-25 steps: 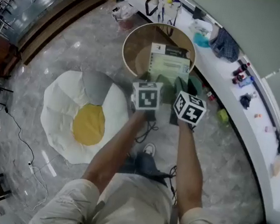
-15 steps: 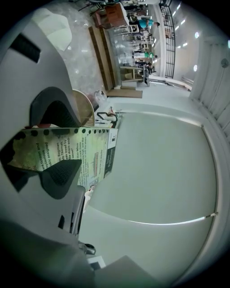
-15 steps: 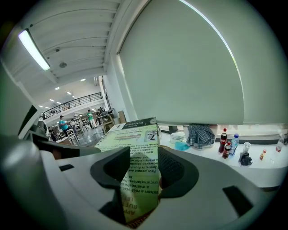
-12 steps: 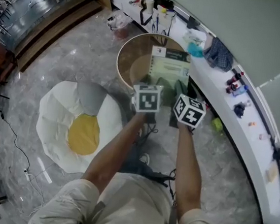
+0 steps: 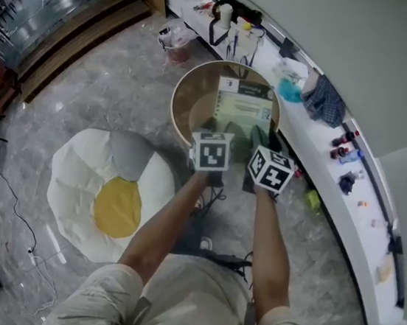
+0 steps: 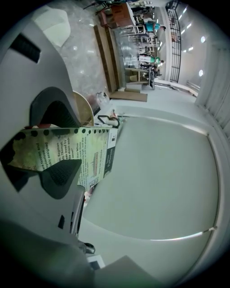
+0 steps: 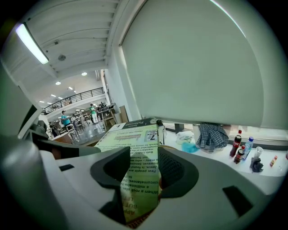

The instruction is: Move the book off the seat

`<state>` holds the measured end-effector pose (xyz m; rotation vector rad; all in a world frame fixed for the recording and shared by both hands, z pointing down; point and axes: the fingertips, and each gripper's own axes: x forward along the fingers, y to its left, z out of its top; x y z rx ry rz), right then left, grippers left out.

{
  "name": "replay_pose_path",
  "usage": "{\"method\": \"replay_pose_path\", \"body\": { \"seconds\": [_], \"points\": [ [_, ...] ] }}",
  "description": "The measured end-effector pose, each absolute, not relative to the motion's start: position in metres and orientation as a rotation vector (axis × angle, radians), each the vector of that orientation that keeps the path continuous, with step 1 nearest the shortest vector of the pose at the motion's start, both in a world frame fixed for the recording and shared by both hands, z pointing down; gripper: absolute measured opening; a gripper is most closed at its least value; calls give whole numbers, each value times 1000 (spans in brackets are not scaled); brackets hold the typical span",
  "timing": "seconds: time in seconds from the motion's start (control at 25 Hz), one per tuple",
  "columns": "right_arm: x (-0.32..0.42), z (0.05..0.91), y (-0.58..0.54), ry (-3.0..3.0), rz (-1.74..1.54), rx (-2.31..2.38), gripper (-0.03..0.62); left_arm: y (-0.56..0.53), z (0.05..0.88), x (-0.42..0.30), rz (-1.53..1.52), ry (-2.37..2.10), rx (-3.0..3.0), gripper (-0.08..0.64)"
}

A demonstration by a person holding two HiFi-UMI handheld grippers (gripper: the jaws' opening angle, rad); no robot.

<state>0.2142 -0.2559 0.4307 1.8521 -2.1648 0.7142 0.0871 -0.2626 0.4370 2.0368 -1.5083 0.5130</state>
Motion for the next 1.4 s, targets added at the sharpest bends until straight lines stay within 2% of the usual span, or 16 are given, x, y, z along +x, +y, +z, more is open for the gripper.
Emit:
{"method": "replay_pose_path", "body": {
  "seconds": [0.44, 0.8, 1.4],
  "points": [
    [175, 464, -370, -2097, 738, 1804, 199, -378, 475, 46, 521, -1458, 1970, 227],
    [156, 498, -420, -2080, 786, 1777, 199, -426, 512, 28, 566, -1429, 1917, 227],
    [200, 620, -484, -2072, 930, 1604, 199, -478, 628, 72, 628, -1431, 1737, 227]
  ]
}}
